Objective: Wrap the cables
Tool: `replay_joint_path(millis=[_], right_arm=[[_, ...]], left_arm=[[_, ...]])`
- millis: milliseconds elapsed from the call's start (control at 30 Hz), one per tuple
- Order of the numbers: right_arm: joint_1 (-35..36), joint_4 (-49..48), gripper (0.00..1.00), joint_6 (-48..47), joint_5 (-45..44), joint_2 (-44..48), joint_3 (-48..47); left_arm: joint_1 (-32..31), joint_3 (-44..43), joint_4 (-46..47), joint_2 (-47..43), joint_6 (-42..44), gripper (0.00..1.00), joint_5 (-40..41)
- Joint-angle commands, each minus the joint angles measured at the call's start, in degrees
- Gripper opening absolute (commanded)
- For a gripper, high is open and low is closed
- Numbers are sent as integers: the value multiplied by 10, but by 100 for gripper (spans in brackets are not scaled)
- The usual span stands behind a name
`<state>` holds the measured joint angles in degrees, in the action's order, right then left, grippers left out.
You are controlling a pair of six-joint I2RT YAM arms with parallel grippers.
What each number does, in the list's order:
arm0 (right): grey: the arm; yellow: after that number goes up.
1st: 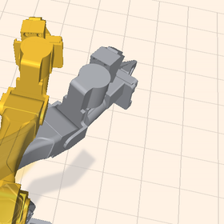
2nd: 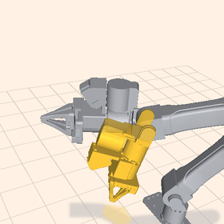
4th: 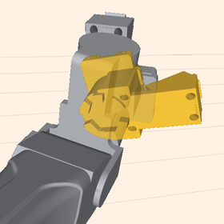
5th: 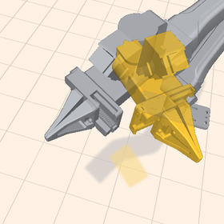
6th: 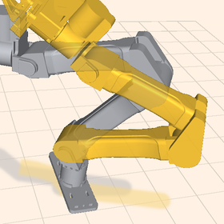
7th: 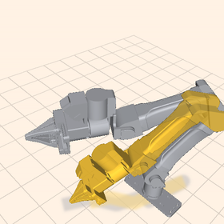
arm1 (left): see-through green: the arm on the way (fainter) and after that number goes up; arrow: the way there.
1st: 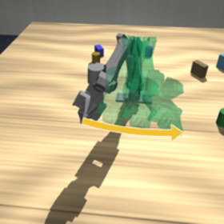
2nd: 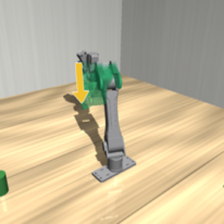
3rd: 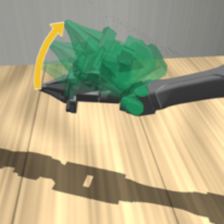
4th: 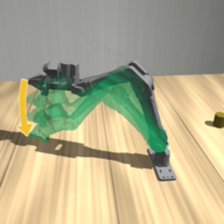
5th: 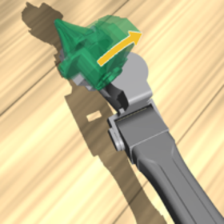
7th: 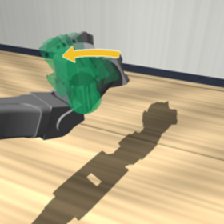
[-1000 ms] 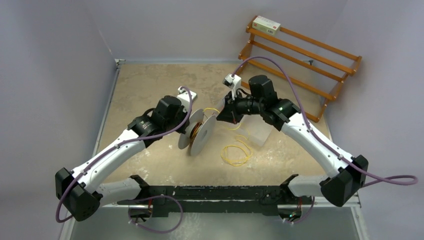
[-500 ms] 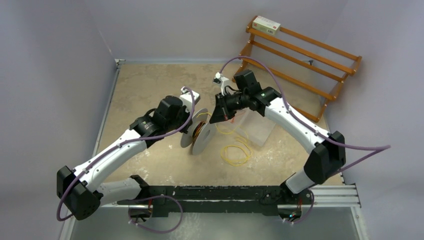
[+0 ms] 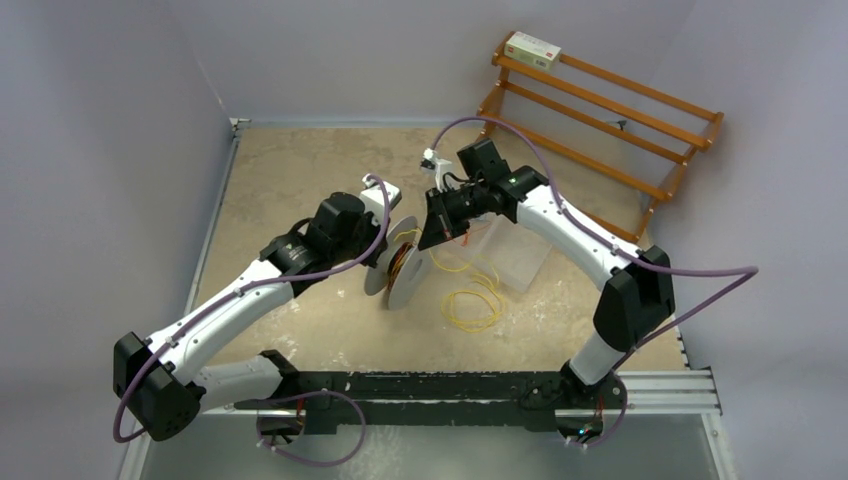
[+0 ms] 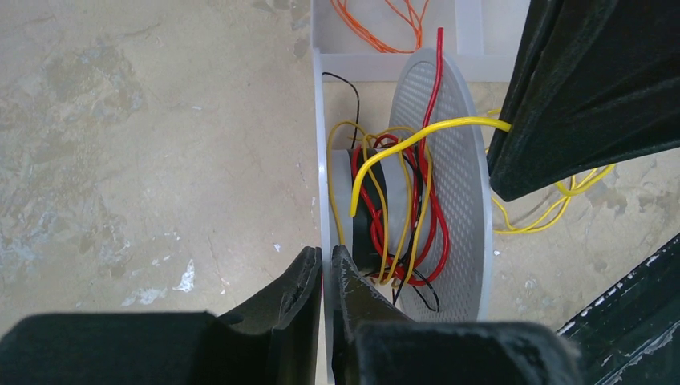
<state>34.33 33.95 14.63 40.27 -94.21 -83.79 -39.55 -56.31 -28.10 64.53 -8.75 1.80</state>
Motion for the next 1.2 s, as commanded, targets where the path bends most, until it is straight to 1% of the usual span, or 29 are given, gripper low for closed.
replay_joint_path(millis=[0, 367, 533, 667, 1167], right_arm=[[-3, 10, 0, 6, 21, -5, -33], [-3, 19, 0, -10, 21, -25, -57], [-3, 29, 0, -22, 23, -30, -65], [-3, 40, 0, -30, 27, -28, -69], [-3, 96, 0, -33, -4, -20, -107]], left_arm=[[-3, 2, 39, -14, 2, 9, -24], [-3, 1, 41, -8, 1, 22, -41], [-4, 0, 43, -3, 0, 26, -41], [-3, 0, 43, 0, -1, 27, -37], [-3, 1, 44, 1, -3, 27, -45]])
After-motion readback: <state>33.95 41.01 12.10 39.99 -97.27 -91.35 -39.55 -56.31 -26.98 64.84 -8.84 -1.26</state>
